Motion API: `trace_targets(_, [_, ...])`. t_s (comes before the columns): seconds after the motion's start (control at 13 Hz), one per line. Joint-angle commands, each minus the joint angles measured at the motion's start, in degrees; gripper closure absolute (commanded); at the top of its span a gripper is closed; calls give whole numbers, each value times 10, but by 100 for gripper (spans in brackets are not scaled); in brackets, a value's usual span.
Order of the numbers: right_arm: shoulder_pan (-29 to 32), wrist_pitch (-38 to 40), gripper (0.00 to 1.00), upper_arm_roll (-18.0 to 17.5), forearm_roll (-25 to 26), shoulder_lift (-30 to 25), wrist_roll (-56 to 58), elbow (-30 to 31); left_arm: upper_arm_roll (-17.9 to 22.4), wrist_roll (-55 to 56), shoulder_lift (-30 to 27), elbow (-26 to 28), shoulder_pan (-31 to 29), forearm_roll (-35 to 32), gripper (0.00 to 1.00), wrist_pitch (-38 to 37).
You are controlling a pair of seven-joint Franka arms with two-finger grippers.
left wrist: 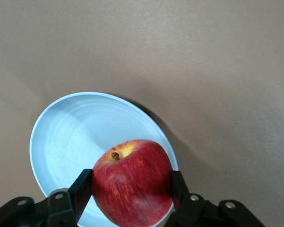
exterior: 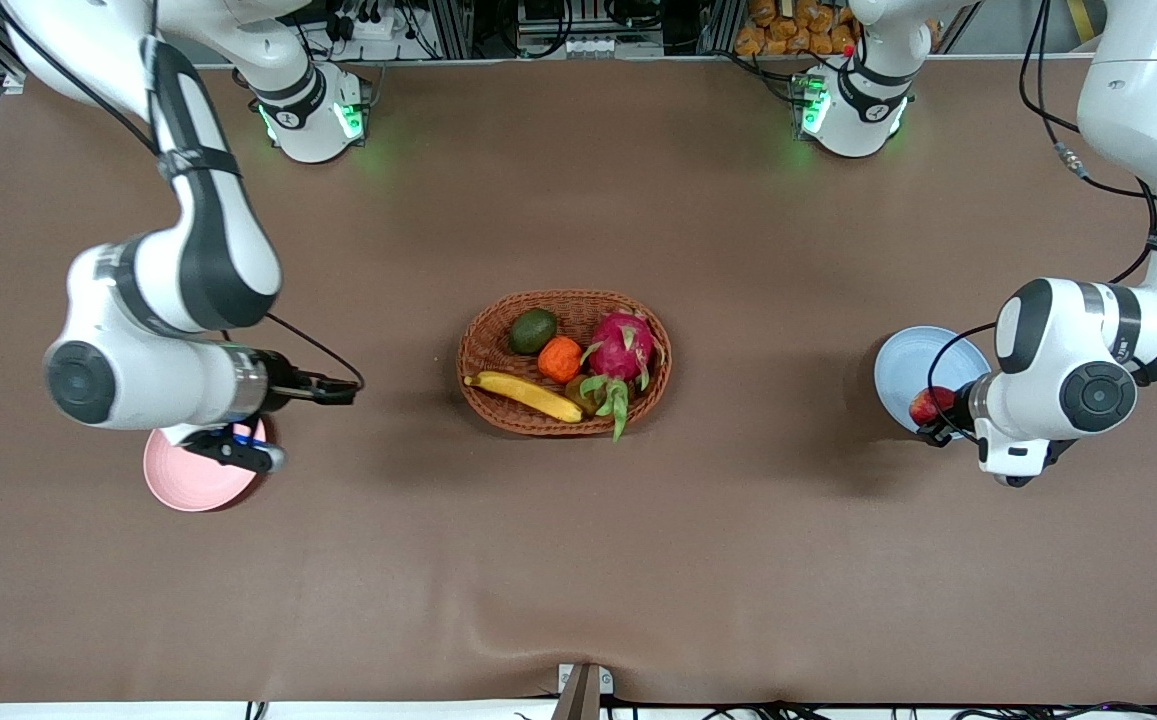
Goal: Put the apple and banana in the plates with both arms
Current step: 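Lower the apple onto the blue plate while the right gripper grasps the banana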
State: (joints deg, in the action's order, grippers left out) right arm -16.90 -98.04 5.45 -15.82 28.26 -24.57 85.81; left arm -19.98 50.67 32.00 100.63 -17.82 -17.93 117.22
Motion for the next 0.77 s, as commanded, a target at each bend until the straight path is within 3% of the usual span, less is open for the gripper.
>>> trace_targets(0.0, [-28,-23,0,4,-12,18,-46,-1,-5,6,-31,38,-15,-13,100,7])
trace_targets(0.15, [-43,-53,0,3,-25,35,-61,1,-5,7,-36,44,-15,-12,100,-1])
trace_targets(0.39, [-60,-68,0,4,-102,58,-86,1,-5,7,-36,53,-16,-12,100,-2])
trace_targets(0.69, [-94,-101,0,4,-105,84,-172,1,-5,7,-37,74,-19,-12,100,-4])
